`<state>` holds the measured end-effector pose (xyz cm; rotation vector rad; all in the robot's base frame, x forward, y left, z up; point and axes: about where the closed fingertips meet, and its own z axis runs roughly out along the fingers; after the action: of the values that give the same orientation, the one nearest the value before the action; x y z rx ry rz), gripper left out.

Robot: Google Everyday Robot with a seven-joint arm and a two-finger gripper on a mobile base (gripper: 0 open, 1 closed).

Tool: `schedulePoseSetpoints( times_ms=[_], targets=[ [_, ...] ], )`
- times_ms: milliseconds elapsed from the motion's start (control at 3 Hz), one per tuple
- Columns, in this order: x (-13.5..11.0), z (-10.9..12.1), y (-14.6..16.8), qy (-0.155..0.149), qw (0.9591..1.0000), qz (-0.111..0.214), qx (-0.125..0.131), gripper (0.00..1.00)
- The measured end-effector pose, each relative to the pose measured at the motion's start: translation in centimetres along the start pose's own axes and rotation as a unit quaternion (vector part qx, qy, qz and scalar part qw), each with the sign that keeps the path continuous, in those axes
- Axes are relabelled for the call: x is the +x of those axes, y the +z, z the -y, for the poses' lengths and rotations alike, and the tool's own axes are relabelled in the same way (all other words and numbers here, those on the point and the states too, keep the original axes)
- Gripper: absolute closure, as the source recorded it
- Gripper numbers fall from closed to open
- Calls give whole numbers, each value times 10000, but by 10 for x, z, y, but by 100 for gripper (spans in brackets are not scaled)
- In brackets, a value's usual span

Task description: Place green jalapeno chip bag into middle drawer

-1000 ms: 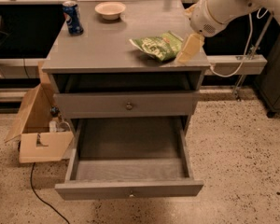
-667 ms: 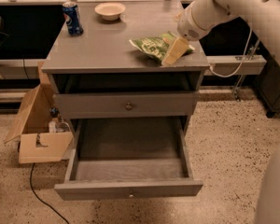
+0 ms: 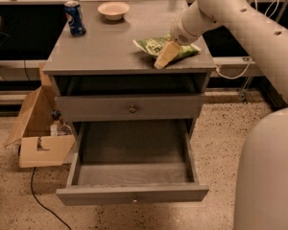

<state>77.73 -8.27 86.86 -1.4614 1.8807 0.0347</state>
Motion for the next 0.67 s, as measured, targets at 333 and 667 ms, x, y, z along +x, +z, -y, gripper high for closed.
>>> schedulePoseSetpoints(
  times_ms=[333,667],
  targets=[
    [1,3,20,186,9998,31,-43,3],
    [2,3,27,274,9996,46,-54,25]
  ],
)
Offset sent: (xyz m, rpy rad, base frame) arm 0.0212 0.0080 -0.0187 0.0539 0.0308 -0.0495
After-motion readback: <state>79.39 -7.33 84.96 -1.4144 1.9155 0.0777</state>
